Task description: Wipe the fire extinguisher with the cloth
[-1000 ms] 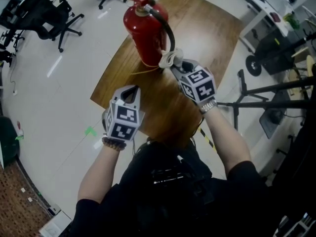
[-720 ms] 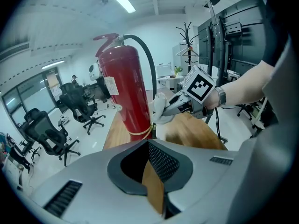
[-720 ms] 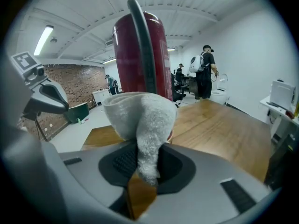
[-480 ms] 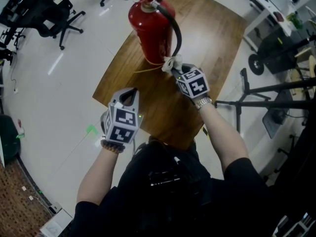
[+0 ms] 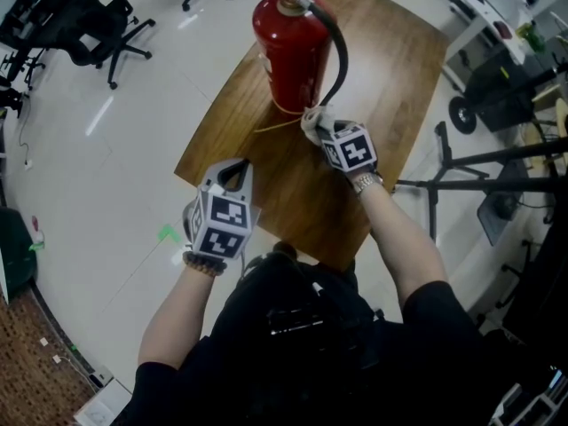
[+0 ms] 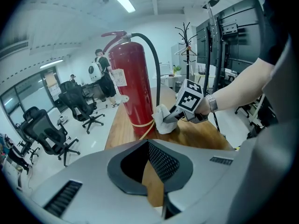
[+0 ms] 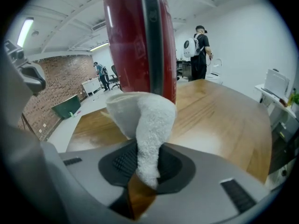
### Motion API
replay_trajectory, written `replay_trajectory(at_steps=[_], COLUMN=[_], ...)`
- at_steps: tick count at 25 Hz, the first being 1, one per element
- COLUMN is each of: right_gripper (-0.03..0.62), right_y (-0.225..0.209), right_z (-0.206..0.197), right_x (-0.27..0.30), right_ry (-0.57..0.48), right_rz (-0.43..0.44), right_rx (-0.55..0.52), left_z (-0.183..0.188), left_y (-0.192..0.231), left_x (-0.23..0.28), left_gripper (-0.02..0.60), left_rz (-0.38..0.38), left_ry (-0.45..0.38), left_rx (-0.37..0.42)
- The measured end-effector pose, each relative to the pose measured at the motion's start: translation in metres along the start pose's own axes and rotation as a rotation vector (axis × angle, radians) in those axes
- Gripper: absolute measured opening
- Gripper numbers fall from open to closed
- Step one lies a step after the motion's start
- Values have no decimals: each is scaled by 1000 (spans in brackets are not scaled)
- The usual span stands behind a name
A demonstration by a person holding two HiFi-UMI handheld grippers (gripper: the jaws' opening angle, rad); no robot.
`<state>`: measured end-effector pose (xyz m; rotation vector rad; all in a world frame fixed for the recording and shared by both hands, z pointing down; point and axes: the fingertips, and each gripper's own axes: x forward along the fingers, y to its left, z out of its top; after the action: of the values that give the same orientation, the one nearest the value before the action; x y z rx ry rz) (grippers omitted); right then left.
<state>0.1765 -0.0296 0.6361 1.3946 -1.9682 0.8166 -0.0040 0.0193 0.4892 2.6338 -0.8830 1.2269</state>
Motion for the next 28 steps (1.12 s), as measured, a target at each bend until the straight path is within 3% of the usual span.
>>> replay_trajectory(at_steps=[8, 17, 28], right_gripper=[109, 109, 112], right_y=[7, 26, 60], right_z=[-6, 11, 20], right_x=[-14, -84, -158], right_ry=[-1, -113, -252], right_rz=[-85, -167, -175], right_rx=[61, 117, 175], left_z=[-15, -1, 17], left_y=[21, 13, -10], left_x=[-12, -17, -16], left_gripper=[0, 0, 0], left_rz=[-34, -130, -203], left_ry=[-33, -102, -163], left_rx=[20, 90, 146])
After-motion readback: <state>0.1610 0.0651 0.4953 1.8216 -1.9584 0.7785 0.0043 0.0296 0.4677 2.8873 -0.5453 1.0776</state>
